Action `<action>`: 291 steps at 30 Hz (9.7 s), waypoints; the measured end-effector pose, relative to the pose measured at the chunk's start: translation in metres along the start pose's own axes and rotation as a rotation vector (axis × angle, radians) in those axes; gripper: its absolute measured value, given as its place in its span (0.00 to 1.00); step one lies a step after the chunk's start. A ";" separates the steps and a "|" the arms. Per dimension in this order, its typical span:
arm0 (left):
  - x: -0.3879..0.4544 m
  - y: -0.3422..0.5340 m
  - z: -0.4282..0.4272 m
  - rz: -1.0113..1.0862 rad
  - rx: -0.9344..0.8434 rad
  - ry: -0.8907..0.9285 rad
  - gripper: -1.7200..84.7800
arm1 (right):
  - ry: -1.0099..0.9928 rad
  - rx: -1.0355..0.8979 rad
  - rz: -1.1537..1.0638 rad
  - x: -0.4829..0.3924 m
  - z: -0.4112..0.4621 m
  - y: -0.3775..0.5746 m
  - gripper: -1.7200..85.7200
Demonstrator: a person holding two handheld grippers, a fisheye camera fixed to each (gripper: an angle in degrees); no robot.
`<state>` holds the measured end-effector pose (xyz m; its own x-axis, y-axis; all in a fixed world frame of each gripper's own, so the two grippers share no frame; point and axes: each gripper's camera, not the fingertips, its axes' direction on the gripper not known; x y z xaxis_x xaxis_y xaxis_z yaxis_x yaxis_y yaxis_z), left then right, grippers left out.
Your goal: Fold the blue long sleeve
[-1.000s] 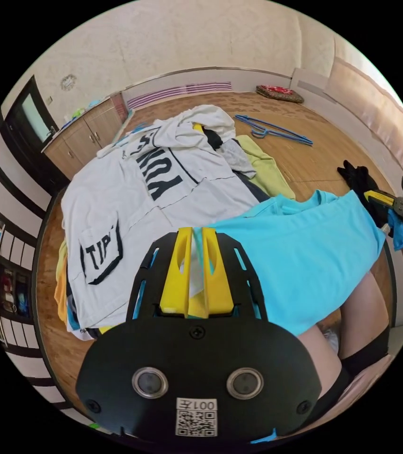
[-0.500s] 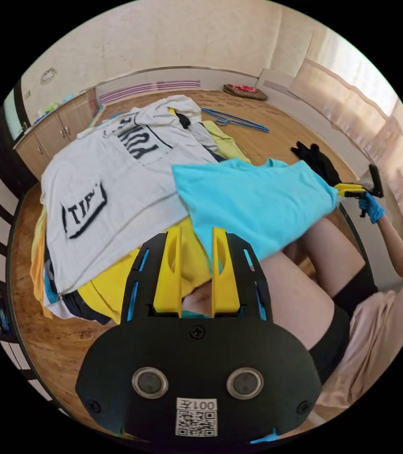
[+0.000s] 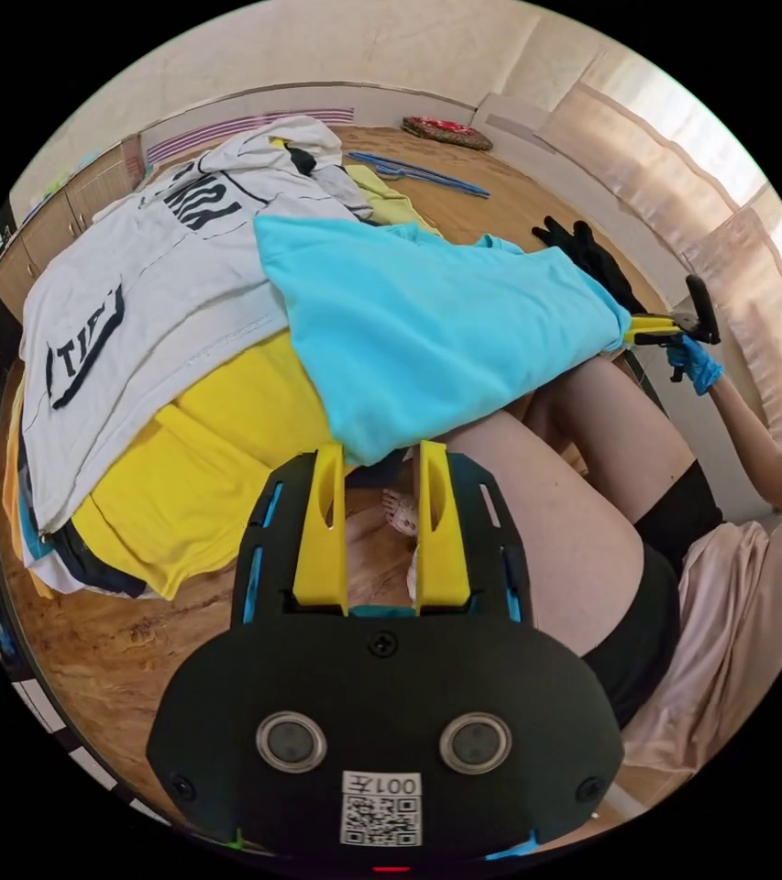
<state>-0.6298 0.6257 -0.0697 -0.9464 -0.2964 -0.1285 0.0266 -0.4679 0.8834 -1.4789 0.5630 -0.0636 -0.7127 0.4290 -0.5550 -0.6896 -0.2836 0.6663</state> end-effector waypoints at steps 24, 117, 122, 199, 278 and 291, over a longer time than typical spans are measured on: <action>0.007 -0.002 0.009 -0.127 -0.004 -0.129 0.00 | 0.297 0.015 0.094 -0.017 0.005 0.017 0.03; 0.128 -0.026 -0.003 -0.148 -0.004 -0.269 0.04 | 0.359 -0.112 -0.099 -0.079 0.037 -0.067 0.05; 0.141 -0.020 -0.019 -0.204 0.036 -0.275 0.03 | 0.420 -0.099 -0.081 -0.101 0.042 -0.063 0.04; 0.381 -0.138 -0.195 0.688 0.294 0.111 0.04 | -0.253 0.600 -0.418 -0.132 -0.097 -0.031 0.28; 0.299 -0.165 -0.071 0.773 0.236 0.236 0.03 | -0.109 0.352 -0.254 -0.138 -0.076 -0.034 0.07; 0.222 -0.343 0.021 0.551 0.151 0.085 0.02 | 0.151 0.335 -0.057 -0.049 -0.020 -0.144 0.04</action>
<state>-0.8556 0.7381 -0.3918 -0.7765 -0.5316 0.3382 0.4557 -0.1031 0.8842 -1.3477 0.5660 -0.1420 -0.7024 0.2973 -0.6467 -0.6665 0.0442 0.7442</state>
